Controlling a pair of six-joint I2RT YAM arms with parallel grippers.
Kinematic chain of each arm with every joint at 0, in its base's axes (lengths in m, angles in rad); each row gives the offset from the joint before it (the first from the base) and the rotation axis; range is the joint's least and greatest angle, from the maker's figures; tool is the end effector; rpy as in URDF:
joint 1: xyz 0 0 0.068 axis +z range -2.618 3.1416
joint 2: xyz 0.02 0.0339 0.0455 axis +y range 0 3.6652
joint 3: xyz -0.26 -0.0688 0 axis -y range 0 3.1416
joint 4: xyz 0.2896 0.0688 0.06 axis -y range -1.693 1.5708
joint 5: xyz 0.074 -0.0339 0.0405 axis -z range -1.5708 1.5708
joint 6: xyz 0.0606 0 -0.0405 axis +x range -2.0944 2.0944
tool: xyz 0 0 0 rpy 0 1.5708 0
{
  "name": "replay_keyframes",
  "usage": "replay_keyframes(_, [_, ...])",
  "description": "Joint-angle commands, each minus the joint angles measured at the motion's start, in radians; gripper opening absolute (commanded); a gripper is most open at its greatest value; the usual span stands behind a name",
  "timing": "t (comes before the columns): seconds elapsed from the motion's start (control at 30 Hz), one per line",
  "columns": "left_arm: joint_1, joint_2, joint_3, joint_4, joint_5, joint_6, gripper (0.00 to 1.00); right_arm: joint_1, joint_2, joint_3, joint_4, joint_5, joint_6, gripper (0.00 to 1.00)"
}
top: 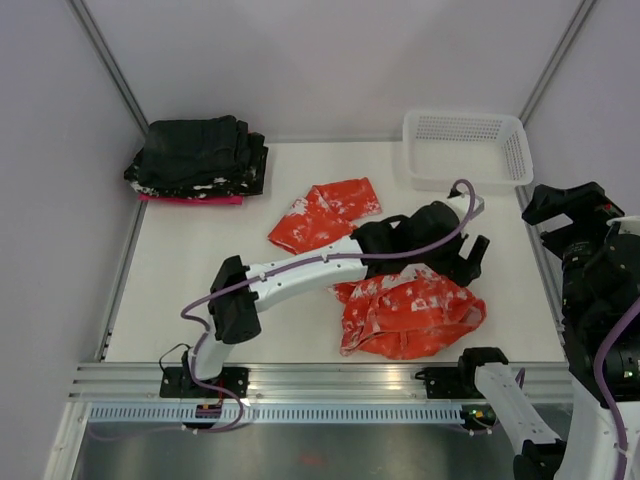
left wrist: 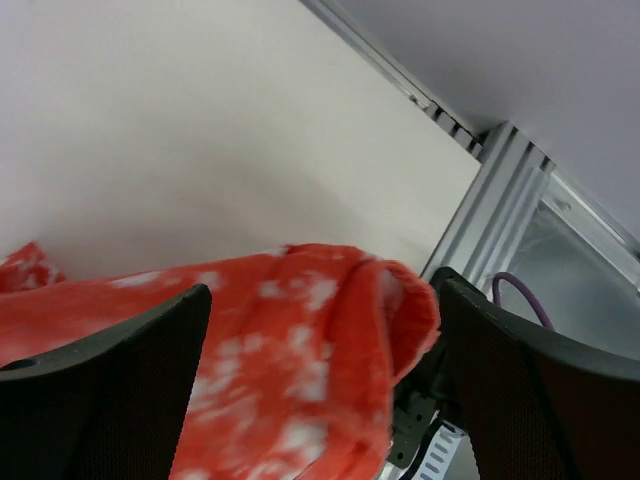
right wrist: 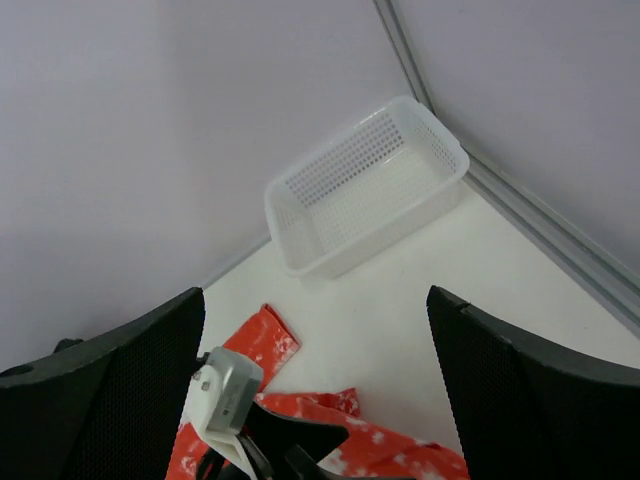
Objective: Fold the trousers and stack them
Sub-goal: Flatten the trousers out
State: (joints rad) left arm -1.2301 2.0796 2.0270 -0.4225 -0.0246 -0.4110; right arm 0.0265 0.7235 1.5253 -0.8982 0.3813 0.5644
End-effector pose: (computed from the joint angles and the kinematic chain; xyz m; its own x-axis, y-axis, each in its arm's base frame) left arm 0.1881 -0.5261 0.3237 -0.5136 0.2535 -0.8197 0.7960 0.4974 -0.3450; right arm 0.1136 -0.0195 0.5229 0.1036 0.4994 -0.8601 0.3435 0.7936 0.5022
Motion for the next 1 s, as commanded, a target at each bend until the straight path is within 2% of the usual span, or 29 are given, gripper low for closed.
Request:
replay_keyframes(0.0, [0.090,-0.133,0.031,-0.052,-0.083,-0.069,1.00,-0.002,0.036,0.016,-0.143,0.027,0.009,0.98])
replay_keyframes(0.07, [0.234,-0.258,-0.138,-0.015,-0.013,-0.159,1.00,-0.002,0.024,0.001,-0.130,-0.011,0.015,0.98])
replay_keyframes(0.1, [0.286,-0.306,-0.199,0.007,0.068,-0.184,1.00,-0.003,0.021,-0.004,-0.125,-0.059,0.028,0.98])
replay_keyframes(0.13, [0.388,-0.411,-0.328,0.072,0.102,-0.196,1.00,-0.004,0.016,-0.010,-0.104,-0.090,0.032,0.98])
replay_keyframes(0.23, [0.549,-0.556,-0.471,0.082,0.134,-0.122,1.00,-0.003,0.019,-0.080,-0.067,-0.255,0.049,0.98])
replay_keyframes(0.3, [0.648,-0.569,-0.491,0.015,0.088,-0.065,1.00,-0.002,0.021,-0.189,-0.061,-0.396,0.072,0.97])
replay_keyframes(0.33, [0.676,-0.556,-0.519,-0.014,0.074,-0.052,1.00,-0.002,-0.001,-0.308,-0.041,-0.444,0.106,0.97])
replay_keyframes(0.4, [0.756,-0.537,-0.563,-0.053,0.037,-0.052,1.00,-0.002,-0.038,-0.442,-0.016,-0.514,0.136,0.95])
replay_keyframes(0.43, [0.777,-0.524,-0.632,-0.045,0.034,-0.060,1.00,-0.003,-0.079,-0.558,-0.004,-0.524,0.152,0.95])
replay_keyframes(0.53, [0.854,-0.481,-0.756,0.036,0.029,-0.098,1.00,-0.002,-0.133,-0.719,-0.022,-0.529,0.150,0.92])
replay_keyframes(0.63, [0.891,-0.448,-0.821,0.112,0.022,-0.095,0.99,-0.002,-0.177,-0.802,-0.045,-0.532,0.152,0.92])
replay_keyframes(0.87, [0.900,-0.322,-0.817,0.177,-0.070,-0.058,0.93,-0.004,-0.193,-0.941,0.001,-0.545,0.161,0.91])
replay_keyframes(0.97, [0.903,-0.256,-0.817,0.214,-0.025,-0.035,0.89,-0.004,-0.182,-0.962,0.031,-0.527,0.155,0.91])
